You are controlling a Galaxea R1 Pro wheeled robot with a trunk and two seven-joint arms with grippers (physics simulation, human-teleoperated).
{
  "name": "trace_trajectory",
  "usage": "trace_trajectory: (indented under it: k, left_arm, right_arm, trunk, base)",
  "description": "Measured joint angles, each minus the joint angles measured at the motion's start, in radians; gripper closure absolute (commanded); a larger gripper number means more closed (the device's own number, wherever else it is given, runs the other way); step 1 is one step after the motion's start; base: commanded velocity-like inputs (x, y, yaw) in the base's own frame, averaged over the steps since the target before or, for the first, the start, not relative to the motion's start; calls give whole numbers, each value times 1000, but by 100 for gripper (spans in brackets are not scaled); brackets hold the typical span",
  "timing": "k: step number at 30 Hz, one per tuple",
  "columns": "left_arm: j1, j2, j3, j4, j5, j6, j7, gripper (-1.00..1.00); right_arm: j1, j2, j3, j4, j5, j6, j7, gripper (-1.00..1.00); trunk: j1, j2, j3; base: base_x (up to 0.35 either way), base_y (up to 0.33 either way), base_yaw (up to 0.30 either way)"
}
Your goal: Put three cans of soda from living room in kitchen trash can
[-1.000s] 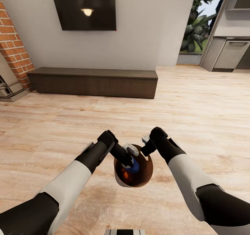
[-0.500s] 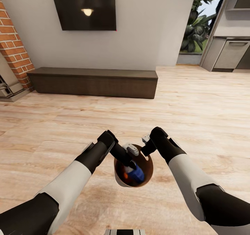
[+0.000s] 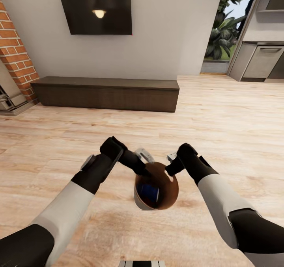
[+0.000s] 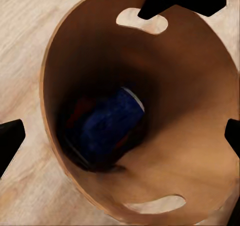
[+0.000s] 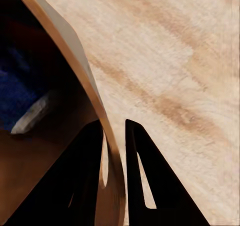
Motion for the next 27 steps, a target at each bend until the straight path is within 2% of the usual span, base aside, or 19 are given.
trace_trajectory:
  k: [1,5,7,9,11,12,15,16,17,19,20,21,23,27]
  left_arm:
    - [0,4,1,-10,-1,0,-9,-100]
    - [0,30,4,-50,0,0,-36,-100]
    - [1,56,33,-116,3,0,-101,-100]
    - [1,70,52,-147,3,0,-147,-100]
    - [1,101,120,-214,4,0,-257,-100]
    - [1,124,192,-252,4,0,-341,-100]
    - [2,145,284,-274,8,0,-412,-100]
    - [2,153,313,-278,10,0,-428,-100]
    - [2,168,366,-284,19,0,-431,-100]
    - [2,184,420,-288,39,0,-431,-100]
    - [2,203,463,-289,62,0,-431,-100]
    - [2,237,514,-288,87,0,-431,-100]
    - [30,281,573,-285,103,0,-431,-100]
    - [114,308,654,-275,105,0,-431,-100]
  right_arm:
    - [-1,-1,-1,0,7,-3,0,100]
    - [-1,-5,-5,0,-39,15,5,100]
    - [-1,-6,-5,1,-34,13,5,100]
    - [-1,-6,-5,1,-18,7,4,100]
    - [-1,-7,-5,2,-19,8,4,100]
    - [-1,-8,-5,3,-25,10,5,100]
    - [-1,-8,-5,3,-30,12,5,100]
    - [-1,-8,-5,3,-27,10,5,100]
    - [-1,-8,-5,3,-23,9,4,100]
    - [-1,-8,-5,3,-22,8,4,100]
    - [-1,-12,-5,3,-28,10,5,100]
    - [-1,-21,-7,3,-40,16,6,100]
    - [-1,-49,-8,2,-50,17,8,100]
    - [-1,-109,-7,0,-13,3,4,100]
  trunk:
    - [0,0,0]
    - [0,0,0]
    - [0,0,0]
    - [0,0,0]
    - [0,0,0]
    - [0,0,0]
    - [0,0,0]
    - [0,0,0]
    - [0,0,0]
    - [0,0,0]
    - [0,0,0]
    - [0,0,0]
    - [0,0,0]
    - [0,0,0]
  base:
    - [0,0,0]
    - [0,0,0]
    - [0,0,0]
    - [0,0,0]
    - [0,0,0]
    - [0,0,0]
    - [0,0,0]
    - [0,0,0]
    - [0,0,0]
    - [0,0,0]
    - [0,0,0]
    - [0,0,0]
    - [0,0,0]
    - [0,0,0]
